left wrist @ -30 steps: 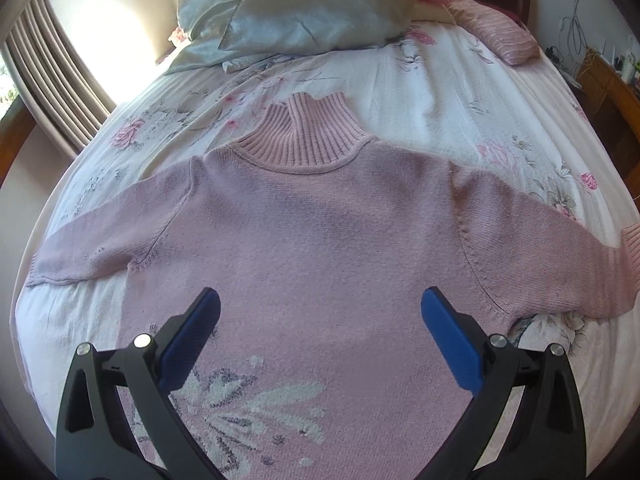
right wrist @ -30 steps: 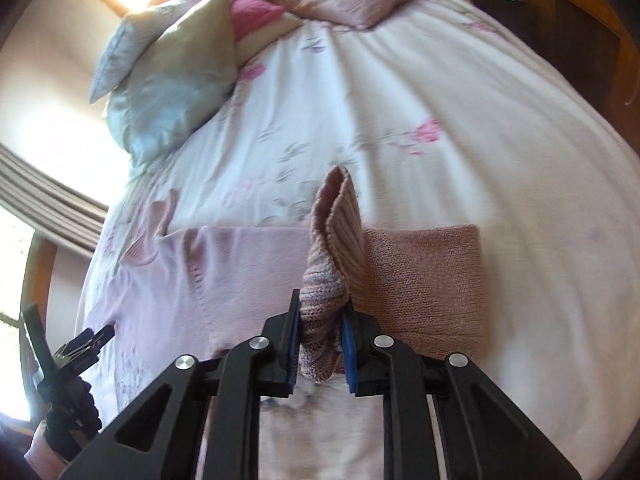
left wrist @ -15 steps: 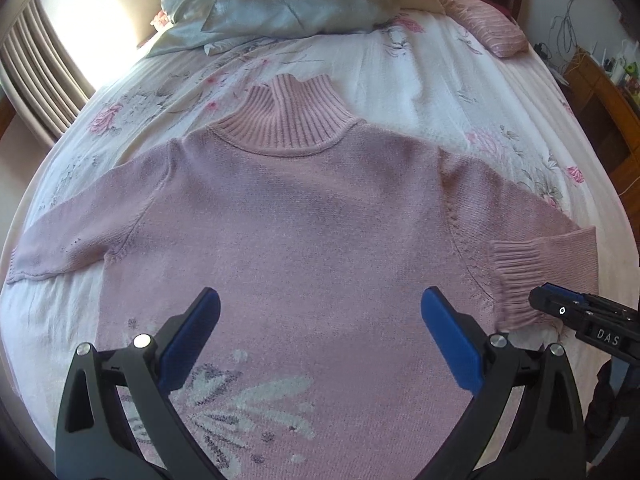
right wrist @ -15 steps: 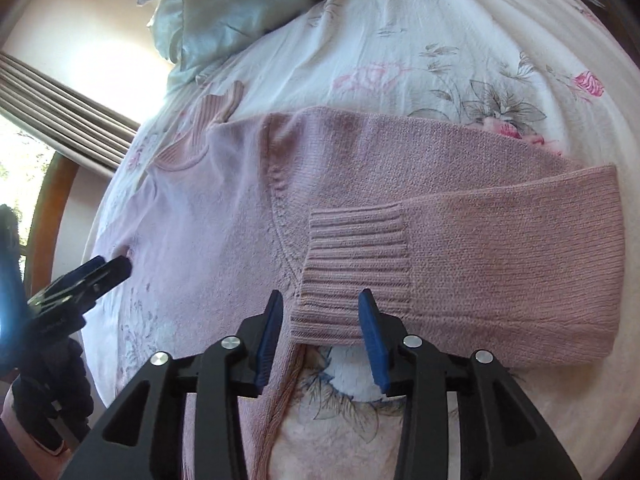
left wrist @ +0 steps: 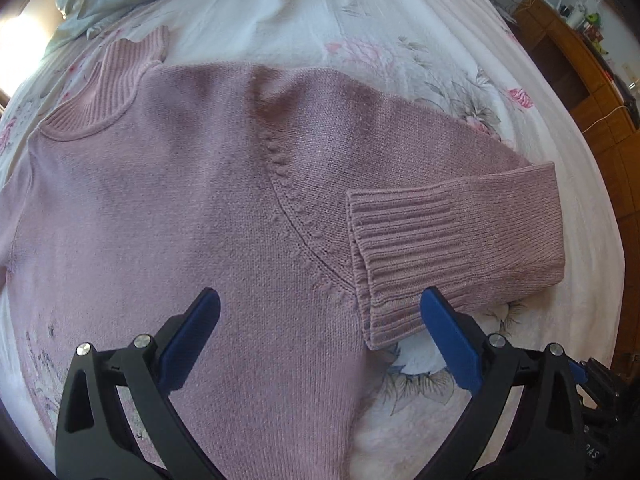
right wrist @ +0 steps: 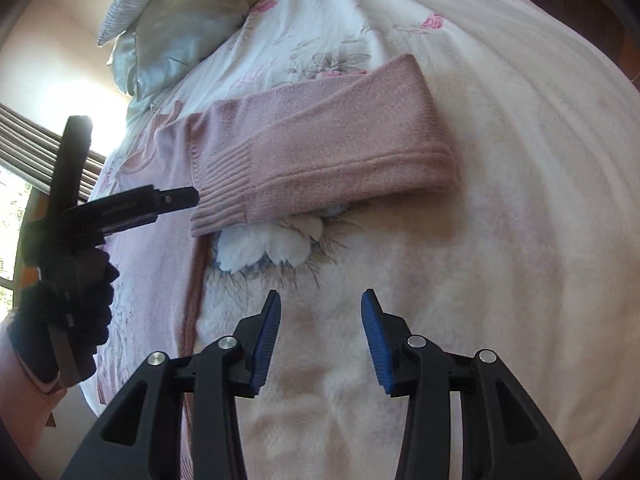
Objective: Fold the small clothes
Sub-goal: 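Grasp the folded cuff with the left gripper, straighten it across the body, release, then move the open left gripper to the other sleeve cuff, then grasp the other cuff with the left gripper, fold it across the body, release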
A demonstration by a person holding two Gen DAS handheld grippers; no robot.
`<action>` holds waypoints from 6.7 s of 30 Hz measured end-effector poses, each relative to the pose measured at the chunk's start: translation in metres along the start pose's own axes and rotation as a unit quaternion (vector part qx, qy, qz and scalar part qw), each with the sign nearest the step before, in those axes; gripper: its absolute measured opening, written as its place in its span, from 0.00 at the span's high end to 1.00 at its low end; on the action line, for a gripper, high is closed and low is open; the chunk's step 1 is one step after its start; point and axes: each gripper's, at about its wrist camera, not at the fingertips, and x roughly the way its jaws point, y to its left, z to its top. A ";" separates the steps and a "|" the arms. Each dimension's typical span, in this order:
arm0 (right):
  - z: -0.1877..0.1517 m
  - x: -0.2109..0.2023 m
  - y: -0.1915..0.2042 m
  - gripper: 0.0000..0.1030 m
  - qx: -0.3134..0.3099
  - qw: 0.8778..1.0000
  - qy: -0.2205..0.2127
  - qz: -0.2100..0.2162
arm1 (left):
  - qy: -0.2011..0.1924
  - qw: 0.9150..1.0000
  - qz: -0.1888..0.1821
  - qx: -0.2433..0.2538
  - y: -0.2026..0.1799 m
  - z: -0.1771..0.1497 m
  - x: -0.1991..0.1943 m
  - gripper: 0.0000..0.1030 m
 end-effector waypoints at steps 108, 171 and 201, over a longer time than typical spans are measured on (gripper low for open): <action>0.075 0.117 0.240 0.36 -0.087 0.996 0.014 -0.004 | -0.121 0.971 -0.004 -0.206 0.390 -0.046 -0.087 0.54; 0.065 0.175 0.300 0.30 -0.110 0.993 0.032 -0.039 | -0.272 0.939 -0.055 -0.205 0.492 -0.037 -0.168 0.94; 0.086 0.176 0.313 0.30 -0.100 0.994 0.046 0.016 | -0.170 0.951 -0.110 -0.235 0.460 -0.079 -0.078 0.63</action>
